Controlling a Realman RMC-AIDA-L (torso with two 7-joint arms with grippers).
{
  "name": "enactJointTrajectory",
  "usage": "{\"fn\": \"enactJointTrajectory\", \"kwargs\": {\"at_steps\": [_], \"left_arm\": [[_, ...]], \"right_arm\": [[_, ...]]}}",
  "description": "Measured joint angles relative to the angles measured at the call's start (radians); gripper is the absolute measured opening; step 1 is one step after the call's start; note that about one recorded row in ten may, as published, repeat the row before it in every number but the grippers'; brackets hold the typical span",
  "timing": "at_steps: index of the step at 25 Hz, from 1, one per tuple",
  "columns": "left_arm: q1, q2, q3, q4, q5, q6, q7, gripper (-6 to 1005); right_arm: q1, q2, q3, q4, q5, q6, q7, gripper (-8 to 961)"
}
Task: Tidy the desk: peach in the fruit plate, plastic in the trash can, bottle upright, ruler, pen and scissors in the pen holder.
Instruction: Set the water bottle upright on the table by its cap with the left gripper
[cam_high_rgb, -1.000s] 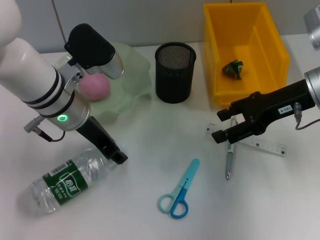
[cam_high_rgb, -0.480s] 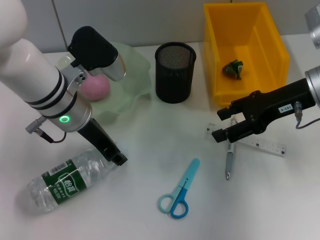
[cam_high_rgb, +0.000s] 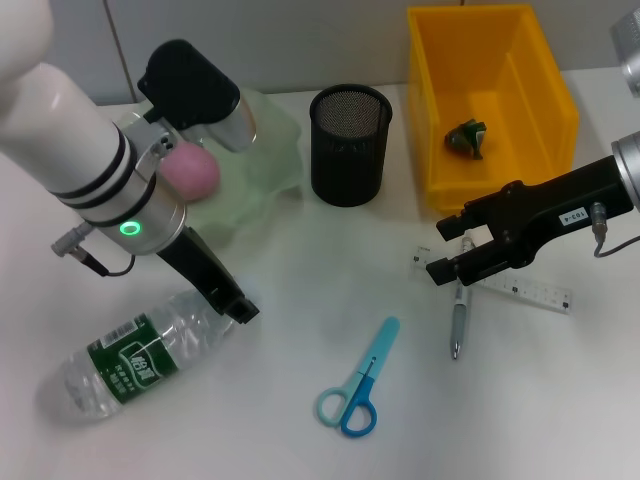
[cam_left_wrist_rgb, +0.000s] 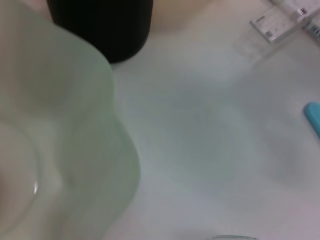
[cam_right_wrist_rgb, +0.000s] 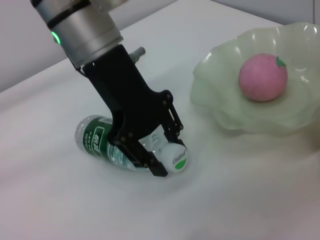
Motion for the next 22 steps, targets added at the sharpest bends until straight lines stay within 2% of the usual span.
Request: {"fn": "enactJointTrajectory", "kwargs": {"at_steps": [3,6,22], "left_arm": [[0.003,0.002,-0.007,0.045,0.000,0.030,-0.001,451],[0.008,0.007,-0.054,0.104,0.000,0.085,0.004,451],[0.011,0.010,-0.115,0.176,0.001,0.164,0.006,448]], "right_arm": [[0.000,-0.002,-0.001,0.000,0.000,0.000,0.000,792],[0.000,-0.004,-0.002,0.000,0.000,0.000,0.001,791],[-0.002,-0.004,0.003,0.000,-0.005,0.003,0.010,791]]}}
